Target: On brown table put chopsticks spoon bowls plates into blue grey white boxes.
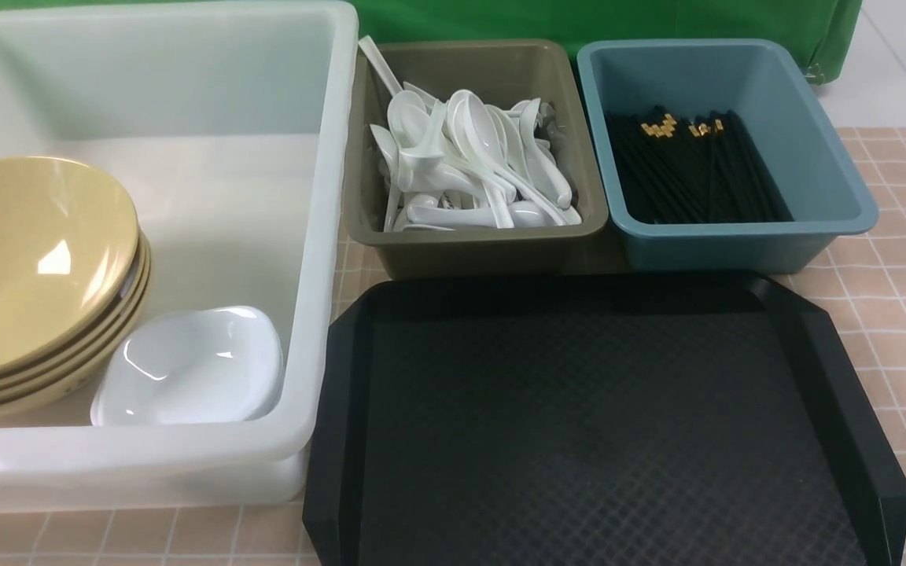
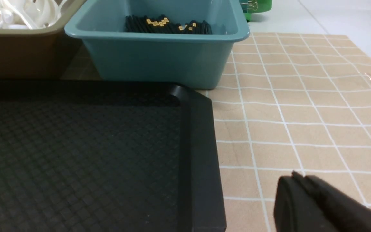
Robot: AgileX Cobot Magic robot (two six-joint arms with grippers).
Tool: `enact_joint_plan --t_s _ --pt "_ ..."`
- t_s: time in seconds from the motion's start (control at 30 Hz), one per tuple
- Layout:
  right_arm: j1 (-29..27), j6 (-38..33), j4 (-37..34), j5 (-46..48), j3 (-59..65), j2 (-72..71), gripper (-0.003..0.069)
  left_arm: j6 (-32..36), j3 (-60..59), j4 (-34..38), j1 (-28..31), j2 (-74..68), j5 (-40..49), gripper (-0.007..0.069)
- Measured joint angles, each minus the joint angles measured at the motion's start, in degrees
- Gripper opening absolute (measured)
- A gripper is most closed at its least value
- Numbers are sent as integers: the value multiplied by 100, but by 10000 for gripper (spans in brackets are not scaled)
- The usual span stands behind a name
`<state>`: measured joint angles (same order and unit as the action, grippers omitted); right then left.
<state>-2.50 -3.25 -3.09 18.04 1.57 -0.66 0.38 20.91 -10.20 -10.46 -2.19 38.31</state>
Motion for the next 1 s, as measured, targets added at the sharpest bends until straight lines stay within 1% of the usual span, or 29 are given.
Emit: enact_joint_plan --t_s 0.47,0.63,0.73,0.87,0.93,1.0 --pt "0 0 -5 6 0 0 48 0 -13 0 0 0 -18 1" --pt "0 0 -5 11 -1 0 48 0 -331 -23 30 134 -422 1" --pt "0 0 -5 11 -1 0 48 0 -654 -17 154 271 -674 1" --pt "0 0 -11 28 -6 0 48 0 -985 404 400 303 -834 1" --pt "0 0 -11 33 -6 0 48 11 -1271 944 632 303 -1012 1" --pt "0 0 -11 33 -6 0 48 53 -1507 1115 734 303 -1260 1"
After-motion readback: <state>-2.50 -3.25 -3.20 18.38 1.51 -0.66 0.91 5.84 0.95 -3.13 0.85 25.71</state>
